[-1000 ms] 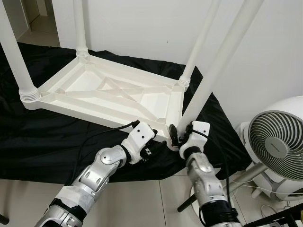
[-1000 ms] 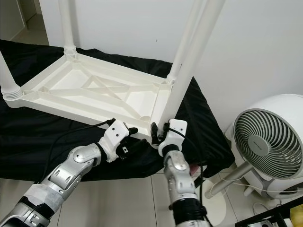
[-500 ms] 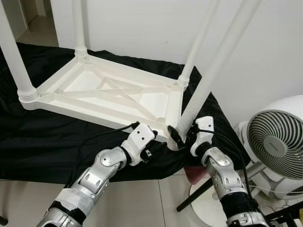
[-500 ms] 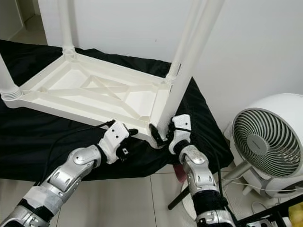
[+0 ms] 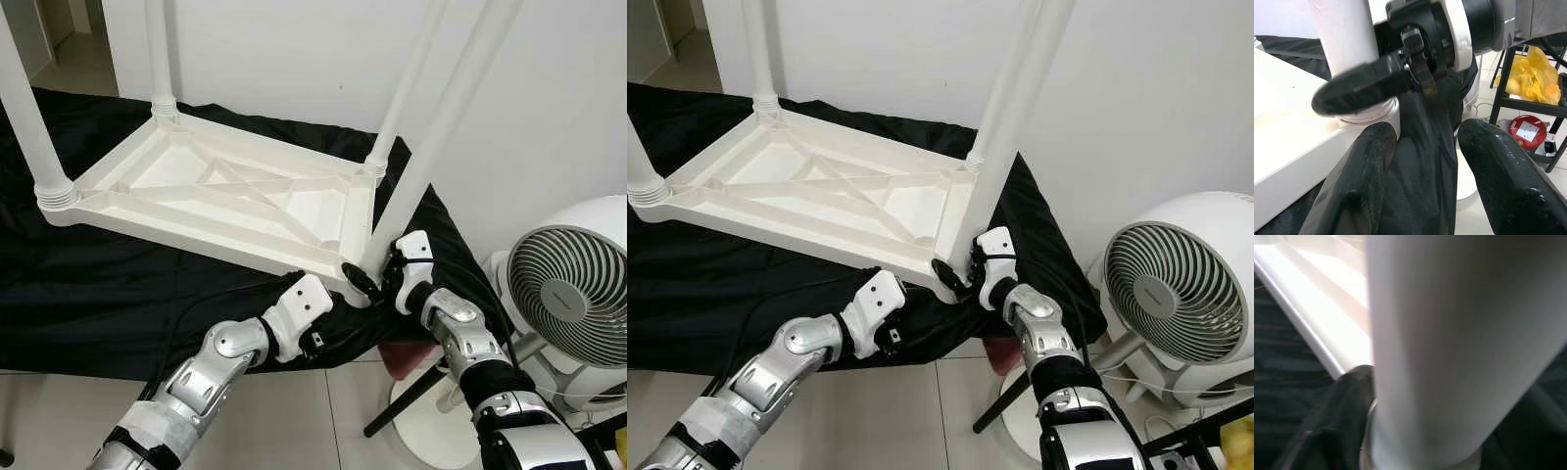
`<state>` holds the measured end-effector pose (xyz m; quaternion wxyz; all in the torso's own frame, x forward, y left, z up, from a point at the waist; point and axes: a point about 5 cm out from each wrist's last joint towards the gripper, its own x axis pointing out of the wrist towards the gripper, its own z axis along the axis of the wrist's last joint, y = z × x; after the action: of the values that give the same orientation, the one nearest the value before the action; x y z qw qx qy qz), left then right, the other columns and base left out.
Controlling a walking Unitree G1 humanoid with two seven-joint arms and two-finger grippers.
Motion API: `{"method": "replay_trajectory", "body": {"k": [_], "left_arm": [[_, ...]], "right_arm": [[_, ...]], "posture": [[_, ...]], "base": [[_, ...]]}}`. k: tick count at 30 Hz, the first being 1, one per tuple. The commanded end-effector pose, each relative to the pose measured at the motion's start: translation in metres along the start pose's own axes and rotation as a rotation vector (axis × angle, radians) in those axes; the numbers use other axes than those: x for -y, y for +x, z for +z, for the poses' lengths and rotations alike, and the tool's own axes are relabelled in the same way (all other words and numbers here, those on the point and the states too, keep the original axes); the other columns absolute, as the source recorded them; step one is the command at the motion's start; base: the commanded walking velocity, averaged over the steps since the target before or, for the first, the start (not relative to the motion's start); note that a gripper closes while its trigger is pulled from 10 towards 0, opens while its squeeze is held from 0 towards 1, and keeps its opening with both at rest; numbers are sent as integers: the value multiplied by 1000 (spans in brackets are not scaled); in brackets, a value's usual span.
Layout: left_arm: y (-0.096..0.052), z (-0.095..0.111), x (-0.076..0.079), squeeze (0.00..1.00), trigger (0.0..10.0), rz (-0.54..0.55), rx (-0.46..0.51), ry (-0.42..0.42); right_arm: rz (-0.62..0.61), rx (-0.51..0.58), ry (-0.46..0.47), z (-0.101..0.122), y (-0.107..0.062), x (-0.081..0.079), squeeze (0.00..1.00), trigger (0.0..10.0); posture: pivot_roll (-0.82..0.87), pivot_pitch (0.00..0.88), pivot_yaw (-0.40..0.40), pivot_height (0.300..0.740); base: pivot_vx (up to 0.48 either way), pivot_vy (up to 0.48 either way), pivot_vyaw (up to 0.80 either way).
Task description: Building children table
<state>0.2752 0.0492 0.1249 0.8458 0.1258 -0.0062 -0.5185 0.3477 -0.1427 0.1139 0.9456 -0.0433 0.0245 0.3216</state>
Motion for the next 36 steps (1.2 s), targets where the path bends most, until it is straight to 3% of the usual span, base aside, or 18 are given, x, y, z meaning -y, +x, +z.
{"method": "replay_trajectory", "body": {"k": [1, 11, 13, 19, 25, 28, 30, 33, 36], "left_arm": [[3, 0, 2, 0, 10000, -16, -11, 7], [2, 0, 1, 0, 10000, -24, -9, 7], [3, 0, 2, 0, 10000, -28, -9, 6], [2, 1, 1, 0, 10000, -29, -10, 7], [2, 1, -4, 0, 10000, -22, -13, 8], [1, 1, -8, 0, 10000, -17, -17, 13], [0, 1, -8, 0, 10000, -16, -18, 15], [0, 1, -11, 0, 10000, -12, -19, 18], [1, 2, -12, 0, 10000, -11, -18, 19]], "right_arm": [[16, -16, -6, -4, -1, 0, 0, 0], [16, -18, 1, -9, -3, 0, 0, 0], [-18, -24, 24, -13, -5, 3, 0, 10000], [-157, -83, 39, -22, -8, 8, 0, 10000], [-325, -32, 155, -20, -6, 3, 0, 10000], [-487, -30, 218, -21, -6, -5, 0, 10000], [-508, -25, 217, -21, -6, -7, 0, 10000], [-674, -15, 273, -22, -7, -28, 0, 10000], [-725, -18, 302, -24, -6, -38, 0, 10000]], "posture": [[113, 0, -172, 740], [102, 0, -168, 740], [99, 0, -166, 740], [90, 0, -162, 740], [80, 0, -156, 740], [74, 0, -152, 740], [71, 0, -151, 740], [68, 0, -150, 740], [68, 0, -150, 740]], "base": [[0, 0, 0], [0, 0, 0], [0, 0, 0], [0, 0, 0], [0, 0, 0], [0, 0, 0], [0, 0, 0], [0, 0, 0], [0, 0, 0]]}}
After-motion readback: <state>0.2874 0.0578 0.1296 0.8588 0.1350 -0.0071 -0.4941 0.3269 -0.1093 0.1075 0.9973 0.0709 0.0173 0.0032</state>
